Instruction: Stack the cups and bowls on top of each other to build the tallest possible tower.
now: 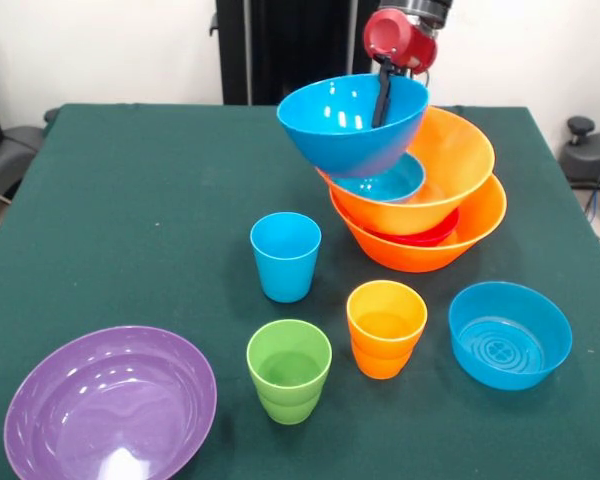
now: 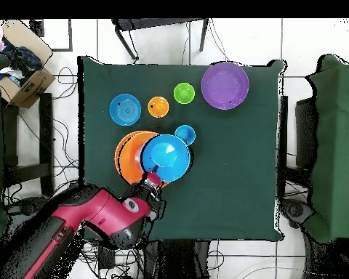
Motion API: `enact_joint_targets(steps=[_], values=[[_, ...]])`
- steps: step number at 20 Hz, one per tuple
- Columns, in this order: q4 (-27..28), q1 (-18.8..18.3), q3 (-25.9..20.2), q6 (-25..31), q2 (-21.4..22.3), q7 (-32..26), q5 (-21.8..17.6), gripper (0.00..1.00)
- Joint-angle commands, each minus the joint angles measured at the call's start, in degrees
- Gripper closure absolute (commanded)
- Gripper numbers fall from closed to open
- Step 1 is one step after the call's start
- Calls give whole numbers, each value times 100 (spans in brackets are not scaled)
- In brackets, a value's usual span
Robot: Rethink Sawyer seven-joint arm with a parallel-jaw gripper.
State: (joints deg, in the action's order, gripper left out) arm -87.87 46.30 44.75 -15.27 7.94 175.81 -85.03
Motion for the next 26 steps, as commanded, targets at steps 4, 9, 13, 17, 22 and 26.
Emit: enact_joint_targets(steps=[4, 9, 13, 17, 22, 26], values=[[-108, 302, -734, 217, -547, 997, -58, 0], [-257, 34, -1068, 272, 230, 331, 719, 0], [-315, 604, -827, -695, 146, 1678, -285, 0], [-349, 768, -801, -1042, 253, 2024, -509, 0], [-393, 1023, -759, -1596, 485, 2275, -755, 0], [-517, 1190, -596, -2039, 653, 2906, -872, 0]])
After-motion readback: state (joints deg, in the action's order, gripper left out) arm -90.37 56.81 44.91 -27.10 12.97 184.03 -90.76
